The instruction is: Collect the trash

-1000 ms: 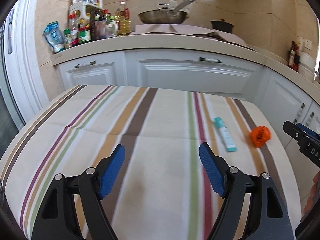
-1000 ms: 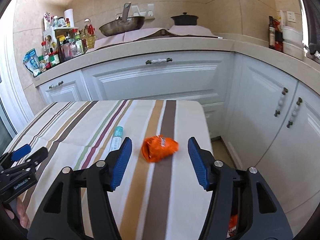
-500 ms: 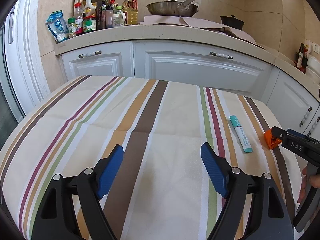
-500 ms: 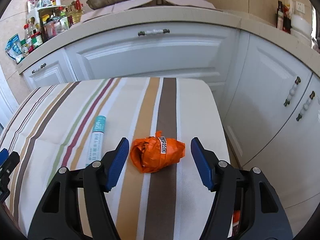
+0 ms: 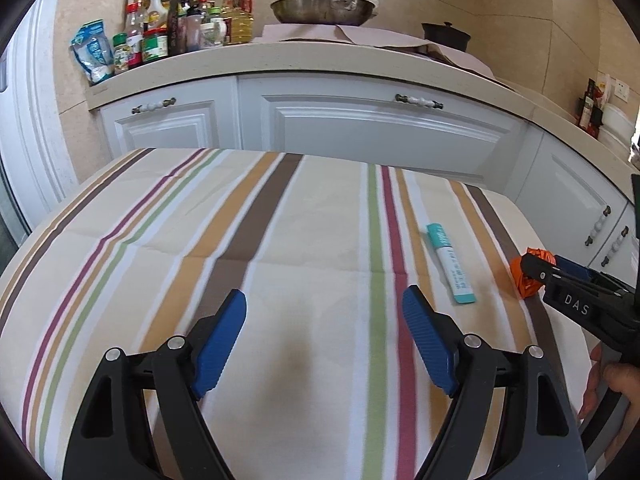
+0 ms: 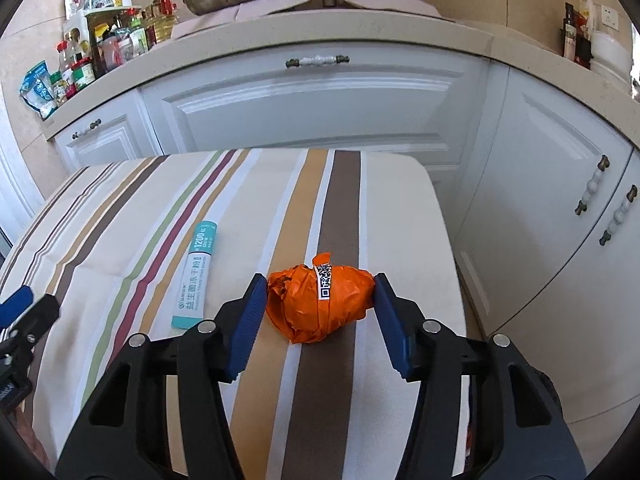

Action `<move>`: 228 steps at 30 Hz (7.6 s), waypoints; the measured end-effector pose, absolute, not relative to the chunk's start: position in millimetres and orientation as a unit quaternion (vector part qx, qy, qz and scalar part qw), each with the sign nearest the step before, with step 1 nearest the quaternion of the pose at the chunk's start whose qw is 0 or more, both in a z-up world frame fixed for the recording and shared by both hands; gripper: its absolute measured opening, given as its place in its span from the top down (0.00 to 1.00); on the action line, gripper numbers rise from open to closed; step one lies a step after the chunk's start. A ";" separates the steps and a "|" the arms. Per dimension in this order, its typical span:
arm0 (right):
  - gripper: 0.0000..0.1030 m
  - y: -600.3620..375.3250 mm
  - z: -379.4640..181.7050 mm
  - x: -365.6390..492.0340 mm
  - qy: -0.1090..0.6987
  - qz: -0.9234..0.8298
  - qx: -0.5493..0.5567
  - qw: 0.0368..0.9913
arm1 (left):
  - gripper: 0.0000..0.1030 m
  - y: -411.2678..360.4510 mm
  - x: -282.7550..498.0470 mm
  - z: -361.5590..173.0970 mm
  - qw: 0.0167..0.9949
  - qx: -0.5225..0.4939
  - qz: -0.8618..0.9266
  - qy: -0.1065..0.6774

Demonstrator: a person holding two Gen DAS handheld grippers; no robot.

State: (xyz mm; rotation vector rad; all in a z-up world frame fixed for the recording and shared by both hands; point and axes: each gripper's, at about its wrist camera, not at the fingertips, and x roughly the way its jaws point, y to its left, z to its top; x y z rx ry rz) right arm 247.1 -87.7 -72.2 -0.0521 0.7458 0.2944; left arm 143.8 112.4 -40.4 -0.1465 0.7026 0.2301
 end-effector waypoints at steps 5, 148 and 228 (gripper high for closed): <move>0.49 -99.6 -65.5 233.5 0.346 0.140 -0.028 0.927 | 0.24 96.4 152.7 -41.6 0.930 -0.068 0.096 0.350; 0.48 -353.6 -74.2 66.0 0.273 -0.042 0.066 0.959 | 0.76 -186.4 106.7 -48.8 0.925 0.059 -0.169 0.336; 0.21 -257.8 15.9 -50.2 0.185 -0.060 0.030 0.980 | 0.17 -46.1 2.8 32.1 0.975 0.018 -0.082 0.206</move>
